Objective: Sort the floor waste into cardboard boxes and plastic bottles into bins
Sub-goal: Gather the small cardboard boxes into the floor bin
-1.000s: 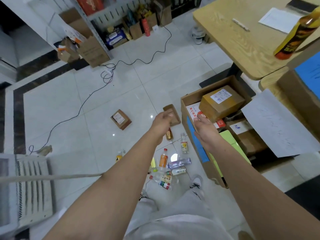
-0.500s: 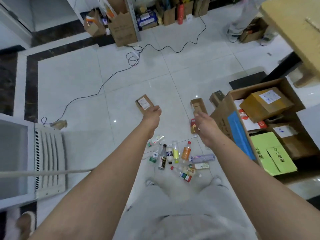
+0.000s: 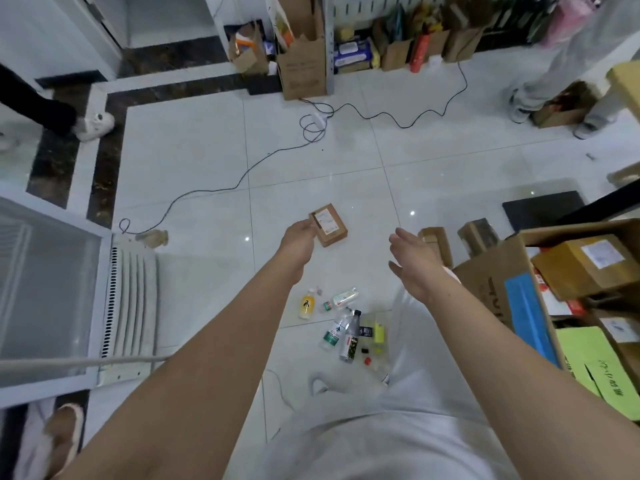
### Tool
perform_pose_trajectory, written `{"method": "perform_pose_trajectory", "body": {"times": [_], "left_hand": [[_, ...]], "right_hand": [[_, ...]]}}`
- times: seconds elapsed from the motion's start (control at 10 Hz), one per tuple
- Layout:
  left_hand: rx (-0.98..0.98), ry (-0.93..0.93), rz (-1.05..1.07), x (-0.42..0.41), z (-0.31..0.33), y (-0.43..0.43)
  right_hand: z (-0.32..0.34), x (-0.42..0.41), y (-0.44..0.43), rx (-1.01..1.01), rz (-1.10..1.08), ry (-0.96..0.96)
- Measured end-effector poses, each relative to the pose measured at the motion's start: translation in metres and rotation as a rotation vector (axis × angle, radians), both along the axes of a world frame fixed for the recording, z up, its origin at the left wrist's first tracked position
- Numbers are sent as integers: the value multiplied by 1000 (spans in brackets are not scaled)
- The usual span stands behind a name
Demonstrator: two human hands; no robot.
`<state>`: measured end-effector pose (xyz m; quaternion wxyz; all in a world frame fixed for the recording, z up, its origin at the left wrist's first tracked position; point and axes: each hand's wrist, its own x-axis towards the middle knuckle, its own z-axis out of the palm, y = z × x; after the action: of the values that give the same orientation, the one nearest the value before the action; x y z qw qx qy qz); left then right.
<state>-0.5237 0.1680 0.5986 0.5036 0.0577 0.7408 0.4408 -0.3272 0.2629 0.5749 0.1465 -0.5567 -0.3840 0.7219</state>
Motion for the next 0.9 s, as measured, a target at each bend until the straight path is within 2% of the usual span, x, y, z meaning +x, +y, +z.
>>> {"method": "perform_pose_trajectory", "body": {"times": [0.2, 0.3, 0.4, 0.5, 0.7, 0.9], "left_hand": [[-74, 9, 53, -46, -33, 43], [-86, 14, 160, -79, -48, 74], [-147, 104, 246, -126, -73, 113], [-285, 161, 295, -194, -109, 114], [-360, 180, 374, -250, -104, 160], [-345, 120, 326, -276, -114, 221]], "right_hand": [[-34, -42, 50, -66, 32, -23], [-62, -73, 101, -97, 85, -59], [-93, -105, 163, -103, 177, -100], [-109, -119, 221, -151, 242, -169], [-123, -160, 312, -254, 239, -237], [-136, -194, 352, -290, 201, -211]]}}
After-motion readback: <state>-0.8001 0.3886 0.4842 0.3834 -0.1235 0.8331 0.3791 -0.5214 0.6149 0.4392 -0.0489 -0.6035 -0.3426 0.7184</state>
